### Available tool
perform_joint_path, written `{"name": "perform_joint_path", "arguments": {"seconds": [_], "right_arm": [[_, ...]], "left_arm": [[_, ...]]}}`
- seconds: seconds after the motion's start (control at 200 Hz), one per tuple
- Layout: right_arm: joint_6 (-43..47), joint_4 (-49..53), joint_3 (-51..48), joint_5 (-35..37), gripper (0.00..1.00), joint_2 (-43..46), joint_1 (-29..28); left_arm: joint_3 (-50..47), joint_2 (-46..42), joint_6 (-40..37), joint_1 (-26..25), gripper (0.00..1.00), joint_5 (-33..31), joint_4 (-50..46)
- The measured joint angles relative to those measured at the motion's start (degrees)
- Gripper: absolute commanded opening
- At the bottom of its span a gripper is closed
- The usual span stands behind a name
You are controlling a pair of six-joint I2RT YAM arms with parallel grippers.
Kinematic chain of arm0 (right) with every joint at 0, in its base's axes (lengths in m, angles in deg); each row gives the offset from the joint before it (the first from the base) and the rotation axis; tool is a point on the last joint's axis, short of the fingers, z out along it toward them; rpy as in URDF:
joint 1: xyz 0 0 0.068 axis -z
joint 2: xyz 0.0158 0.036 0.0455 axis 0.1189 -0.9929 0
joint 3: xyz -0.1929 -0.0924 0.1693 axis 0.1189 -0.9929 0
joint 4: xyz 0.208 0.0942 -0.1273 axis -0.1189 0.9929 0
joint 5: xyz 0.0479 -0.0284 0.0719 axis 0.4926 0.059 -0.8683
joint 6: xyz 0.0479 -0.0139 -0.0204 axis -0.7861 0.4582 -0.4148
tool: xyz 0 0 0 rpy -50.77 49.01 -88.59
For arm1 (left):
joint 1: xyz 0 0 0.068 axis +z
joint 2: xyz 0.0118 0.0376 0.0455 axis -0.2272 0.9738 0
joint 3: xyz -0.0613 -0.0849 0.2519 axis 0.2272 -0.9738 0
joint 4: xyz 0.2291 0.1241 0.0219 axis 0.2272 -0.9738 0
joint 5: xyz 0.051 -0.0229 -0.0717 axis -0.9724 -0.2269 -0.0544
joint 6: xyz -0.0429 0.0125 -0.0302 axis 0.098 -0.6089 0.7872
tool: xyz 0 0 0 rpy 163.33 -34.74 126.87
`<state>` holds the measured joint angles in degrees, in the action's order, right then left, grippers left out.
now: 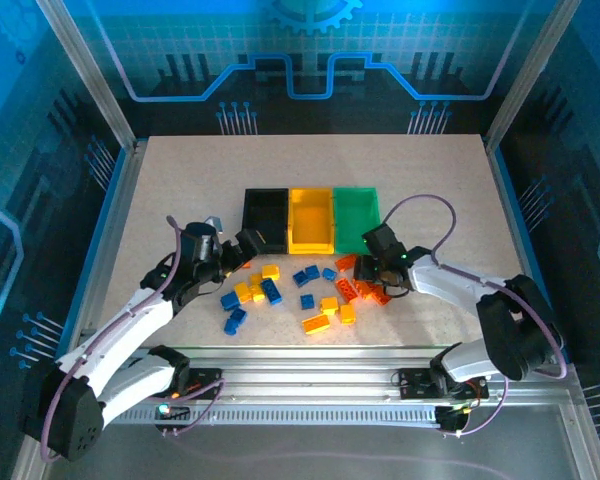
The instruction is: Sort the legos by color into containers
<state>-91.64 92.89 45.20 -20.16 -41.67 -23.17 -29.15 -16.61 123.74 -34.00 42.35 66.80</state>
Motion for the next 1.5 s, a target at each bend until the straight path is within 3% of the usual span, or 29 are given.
{"name": "perform_joint_path", "arguments": {"seconds": [0.395,0.695,0.84,0.986,1.161,1.331,1.501], "right_arm": [[-2.2,-0.7,1.1,0.5,0.37,-2.0,0.0],[-0.8,3.8,2.0,2.6,0.35,5.7,0.0],[1.8,7.4,9.1,3.4,0.36,9.7,0.0],[4.5,7.7,20.2,4.5,0.37,3.7,0.1],[6.8,7.6,30.9,4.9,0.38,-10.5,1.2],[7.4,8.9,38.0,4.9,0.42,-20.8,2.4],[7.1,10.5,41.3,4.9,0.51,-24.5,3.2]], "left_arm": [[0.0,0.0,0.0,0.0,0.99,0.0,0.0],[0.4,0.4,1.5,-0.1,0.99,-1.2,-2.0],[0.4,-0.3,1.5,-0.9,0.99,-2.1,-2.5],[0.4,-2.7,1.3,-1.1,0.99,-3.3,-5.0],[0.4,-4.9,-0.5,-1.1,0.99,-5.0,-7.7],[0.5,-5.5,-2.6,-1.1,0.99,-5.6,-9.9],[0.6,-5.5,-4.9,-1.1,0.99,-5.6,-11.4]]}}
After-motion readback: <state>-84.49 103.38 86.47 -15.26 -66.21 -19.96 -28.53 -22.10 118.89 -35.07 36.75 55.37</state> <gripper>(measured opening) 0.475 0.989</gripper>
